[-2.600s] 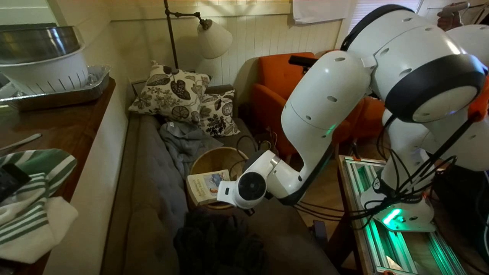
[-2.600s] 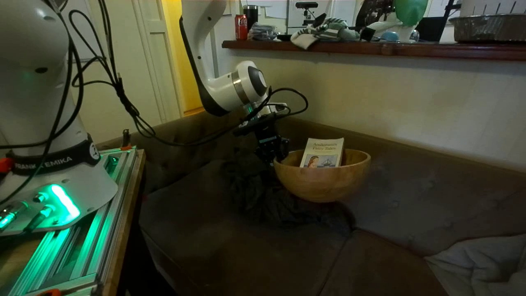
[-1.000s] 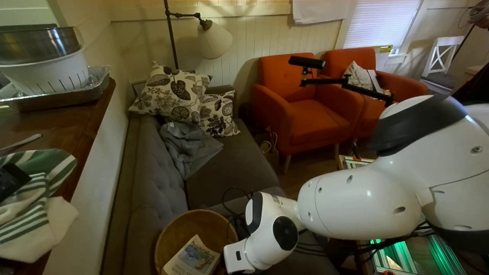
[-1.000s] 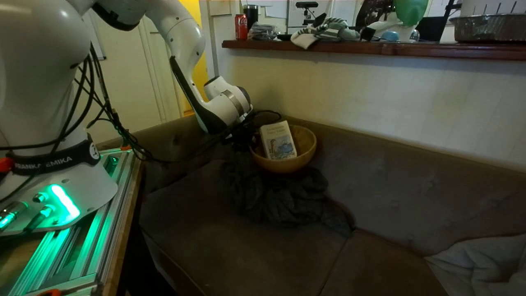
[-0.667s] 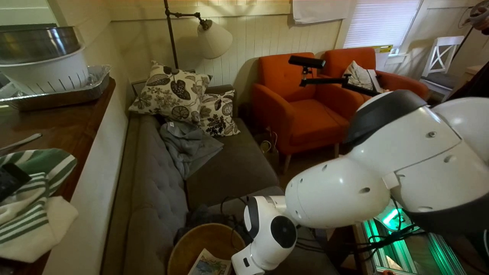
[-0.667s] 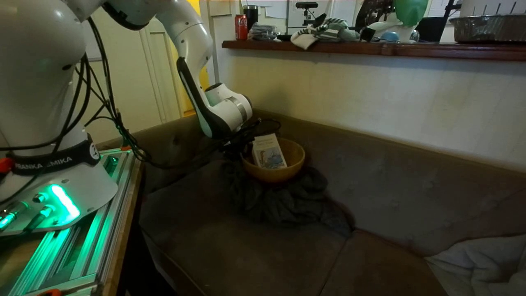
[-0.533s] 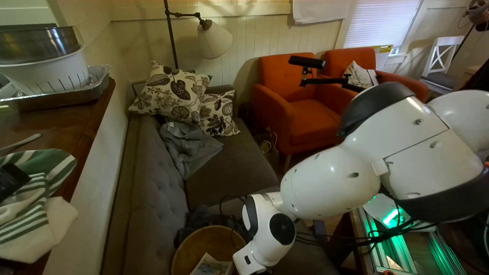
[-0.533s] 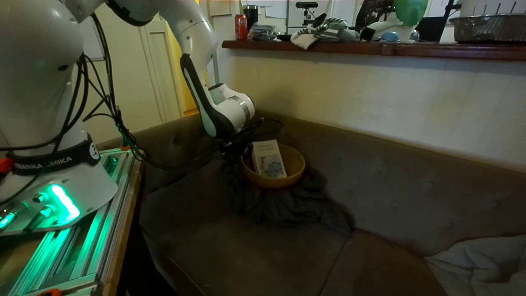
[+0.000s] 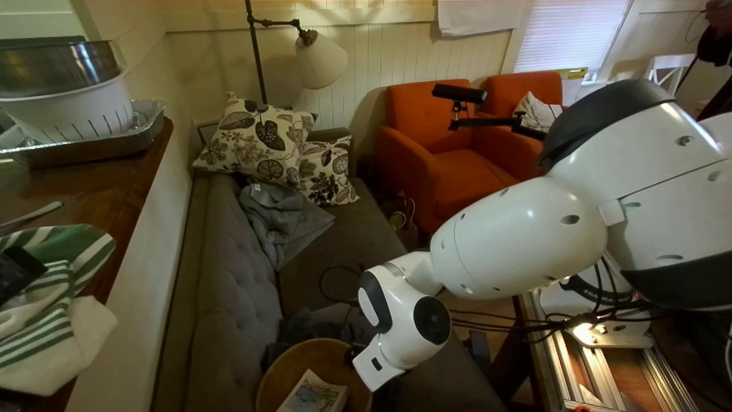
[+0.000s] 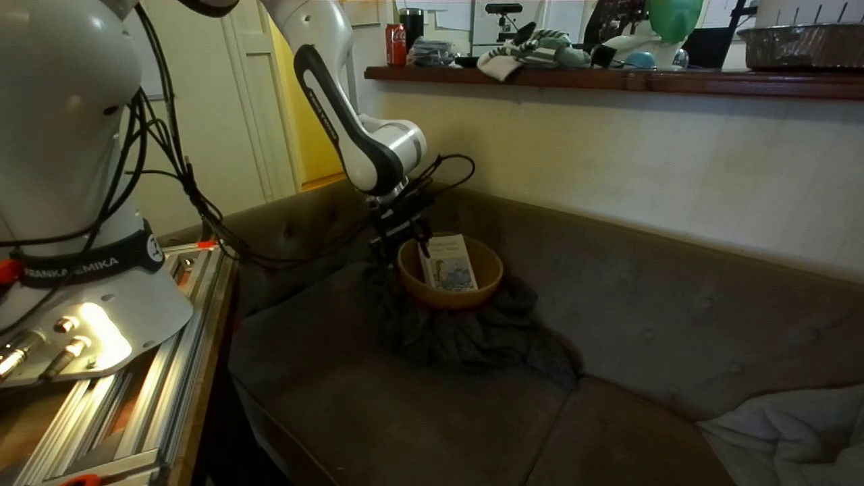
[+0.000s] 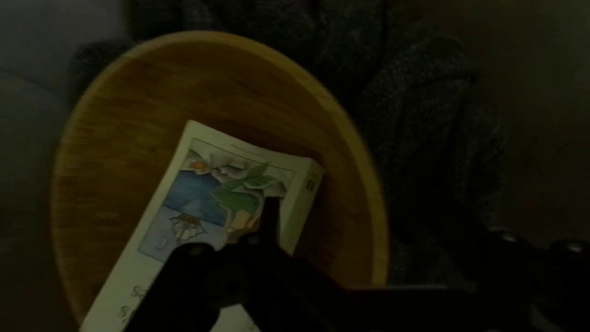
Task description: Put the brown bowl on the blanket, then remove the book from the bowl
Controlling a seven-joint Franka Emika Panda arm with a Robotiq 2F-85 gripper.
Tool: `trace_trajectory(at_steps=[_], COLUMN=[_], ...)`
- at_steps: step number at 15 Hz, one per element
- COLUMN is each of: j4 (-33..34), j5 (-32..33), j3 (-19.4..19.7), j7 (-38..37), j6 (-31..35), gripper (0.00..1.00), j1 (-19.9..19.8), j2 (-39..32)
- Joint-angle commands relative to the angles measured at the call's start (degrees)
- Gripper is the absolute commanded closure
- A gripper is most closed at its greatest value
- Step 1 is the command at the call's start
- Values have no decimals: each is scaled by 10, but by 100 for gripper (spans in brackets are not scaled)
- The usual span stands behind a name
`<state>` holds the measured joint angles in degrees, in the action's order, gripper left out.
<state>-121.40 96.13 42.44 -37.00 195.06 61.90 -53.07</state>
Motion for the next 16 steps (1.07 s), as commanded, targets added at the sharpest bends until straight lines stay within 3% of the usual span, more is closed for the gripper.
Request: trace_trajectory(at_steps=[1,3,9,13,16], j4=[-1,31,145,233,285], j5=[28,7,-32,-23,27], j3=[68,82,44,-7,-10], j7=[5,7,5,23,-28], j6=[-45,-49,32,115,179], gripper=[0,0,0,0,0], j1=[80,82,-12,-92,-117], j2=[26,22,-25,-70,-124])
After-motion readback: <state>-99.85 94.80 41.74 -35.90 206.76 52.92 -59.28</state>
